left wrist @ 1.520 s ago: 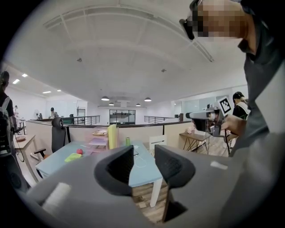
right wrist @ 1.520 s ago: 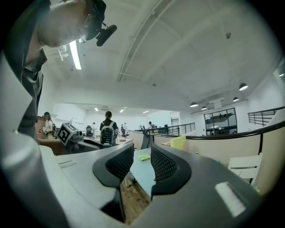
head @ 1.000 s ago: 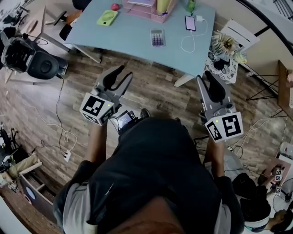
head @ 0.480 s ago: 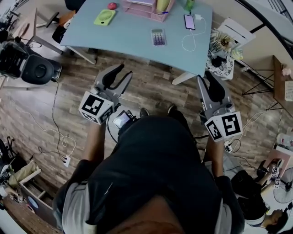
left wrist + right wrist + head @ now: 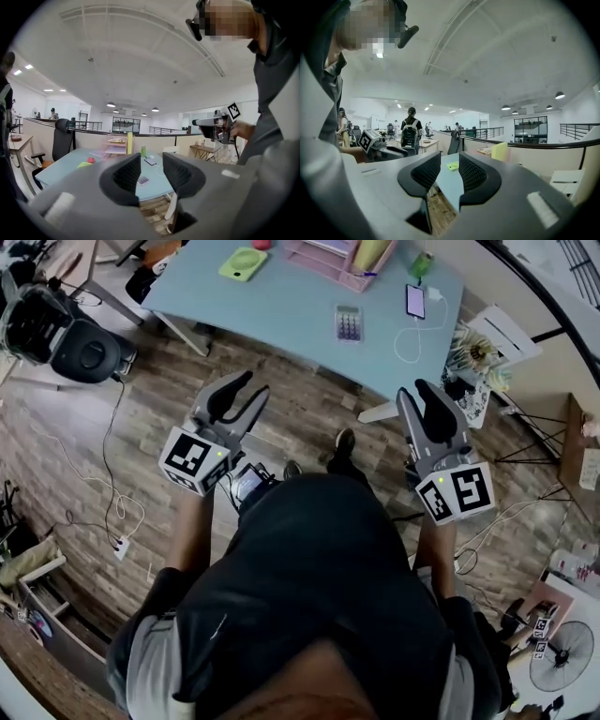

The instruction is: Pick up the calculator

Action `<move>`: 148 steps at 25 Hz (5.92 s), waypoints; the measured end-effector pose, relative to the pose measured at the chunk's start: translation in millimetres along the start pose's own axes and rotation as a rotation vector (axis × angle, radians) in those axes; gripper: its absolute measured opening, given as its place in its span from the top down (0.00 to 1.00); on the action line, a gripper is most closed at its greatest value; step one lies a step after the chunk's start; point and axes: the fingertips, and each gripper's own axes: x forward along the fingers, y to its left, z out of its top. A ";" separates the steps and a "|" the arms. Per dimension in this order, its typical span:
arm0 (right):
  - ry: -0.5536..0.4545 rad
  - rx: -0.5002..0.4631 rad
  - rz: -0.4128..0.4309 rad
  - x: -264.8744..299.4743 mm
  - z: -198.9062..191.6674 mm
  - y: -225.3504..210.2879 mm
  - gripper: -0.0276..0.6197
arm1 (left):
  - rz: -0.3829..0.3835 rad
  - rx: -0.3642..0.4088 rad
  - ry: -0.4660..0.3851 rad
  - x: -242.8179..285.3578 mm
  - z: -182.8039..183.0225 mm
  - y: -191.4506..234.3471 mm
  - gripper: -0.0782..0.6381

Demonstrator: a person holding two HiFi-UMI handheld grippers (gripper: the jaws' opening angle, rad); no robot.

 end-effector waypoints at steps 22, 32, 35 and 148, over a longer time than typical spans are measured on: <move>-0.005 0.060 0.170 83.5 -8.7 -116.1 0.77 | 0.151 -0.020 0.064 103.2 11.1 25.4 0.64; -0.016 0.096 0.289 120.7 -15.8 -169.6 0.77 | 0.250 -0.020 0.112 150.9 15.8 28.0 0.64; -0.022 0.102 0.315 129.8 -14.9 -185.2 0.77 | 0.280 -0.031 0.130 161.2 13.8 30.8 0.64; 0.095 0.029 0.099 168.1 -43.3 -268.5 0.77 | 0.166 0.082 0.237 309.7 -12.3 166.2 0.69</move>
